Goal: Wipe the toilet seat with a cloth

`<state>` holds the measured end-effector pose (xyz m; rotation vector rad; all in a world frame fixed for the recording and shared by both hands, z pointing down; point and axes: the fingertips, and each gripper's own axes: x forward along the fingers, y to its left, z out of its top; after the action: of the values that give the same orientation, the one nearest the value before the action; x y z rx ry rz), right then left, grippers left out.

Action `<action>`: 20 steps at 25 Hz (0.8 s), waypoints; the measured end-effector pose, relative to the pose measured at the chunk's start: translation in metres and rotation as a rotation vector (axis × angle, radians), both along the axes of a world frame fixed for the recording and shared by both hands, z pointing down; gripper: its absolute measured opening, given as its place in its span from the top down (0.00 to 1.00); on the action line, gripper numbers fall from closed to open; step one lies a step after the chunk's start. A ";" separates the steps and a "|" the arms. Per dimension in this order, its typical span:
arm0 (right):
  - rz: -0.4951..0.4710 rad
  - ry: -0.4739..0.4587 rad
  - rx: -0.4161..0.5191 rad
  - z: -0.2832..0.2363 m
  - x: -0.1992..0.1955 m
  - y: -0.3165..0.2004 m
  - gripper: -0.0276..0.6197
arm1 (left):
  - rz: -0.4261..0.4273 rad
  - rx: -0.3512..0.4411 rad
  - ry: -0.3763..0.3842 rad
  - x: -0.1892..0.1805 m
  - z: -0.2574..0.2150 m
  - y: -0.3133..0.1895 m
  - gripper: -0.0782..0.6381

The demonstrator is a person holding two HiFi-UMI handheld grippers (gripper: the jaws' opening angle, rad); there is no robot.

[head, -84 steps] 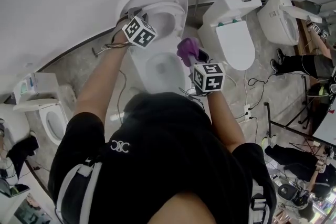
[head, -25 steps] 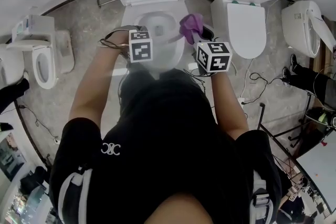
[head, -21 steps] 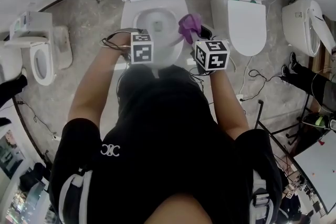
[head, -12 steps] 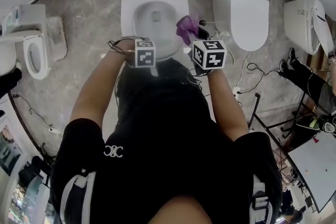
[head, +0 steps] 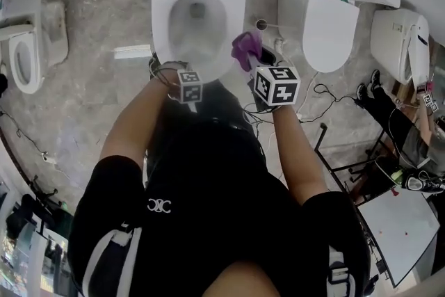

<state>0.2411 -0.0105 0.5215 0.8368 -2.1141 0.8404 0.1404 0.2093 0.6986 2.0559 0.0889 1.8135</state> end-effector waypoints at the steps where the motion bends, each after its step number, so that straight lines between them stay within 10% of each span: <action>1: -0.010 0.006 -0.007 0.008 0.000 0.000 0.86 | -0.033 -0.004 0.001 0.001 0.011 0.000 0.61; 12: -0.031 0.046 -0.032 0.086 -0.011 -0.026 0.86 | -0.244 0.020 -0.030 -0.002 0.100 -0.012 0.74; 20: -0.002 0.108 0.081 0.148 -0.026 -0.103 0.86 | -0.411 0.015 0.106 -0.014 0.097 -0.036 0.88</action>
<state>0.2153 -0.1133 0.6700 0.9014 -2.0644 0.6966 0.1265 0.1730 0.7954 1.9990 -0.2978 1.4585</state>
